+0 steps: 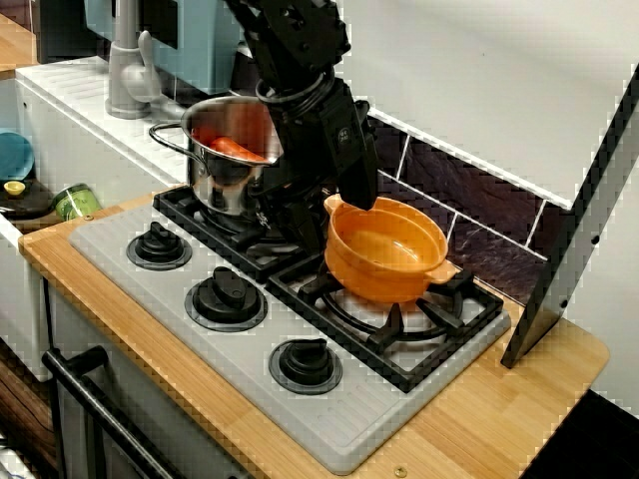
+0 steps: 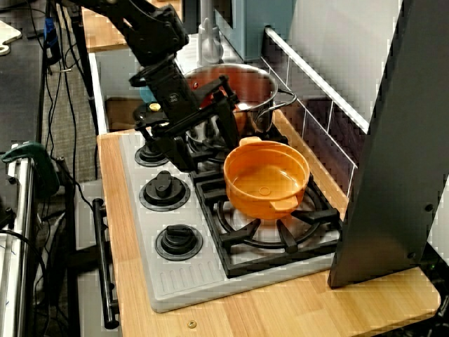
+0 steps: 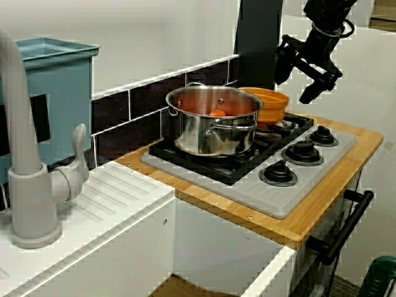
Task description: Lift pot from stove
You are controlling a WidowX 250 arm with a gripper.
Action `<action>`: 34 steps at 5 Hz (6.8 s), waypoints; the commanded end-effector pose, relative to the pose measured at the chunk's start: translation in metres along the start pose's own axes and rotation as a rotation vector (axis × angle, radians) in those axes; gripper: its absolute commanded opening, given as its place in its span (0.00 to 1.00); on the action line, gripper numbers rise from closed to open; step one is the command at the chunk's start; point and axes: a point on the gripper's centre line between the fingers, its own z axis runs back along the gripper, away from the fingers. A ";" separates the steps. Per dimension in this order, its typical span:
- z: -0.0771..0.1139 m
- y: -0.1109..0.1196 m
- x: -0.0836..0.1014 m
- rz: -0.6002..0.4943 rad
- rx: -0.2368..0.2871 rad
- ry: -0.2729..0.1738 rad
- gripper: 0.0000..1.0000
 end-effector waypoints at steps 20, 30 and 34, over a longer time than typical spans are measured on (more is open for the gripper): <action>0.023 0.039 -0.019 0.063 -0.018 -0.081 0.00; 0.116 0.066 -0.022 0.092 0.045 -0.231 0.00; 0.122 0.067 -0.024 0.093 0.040 -0.246 0.00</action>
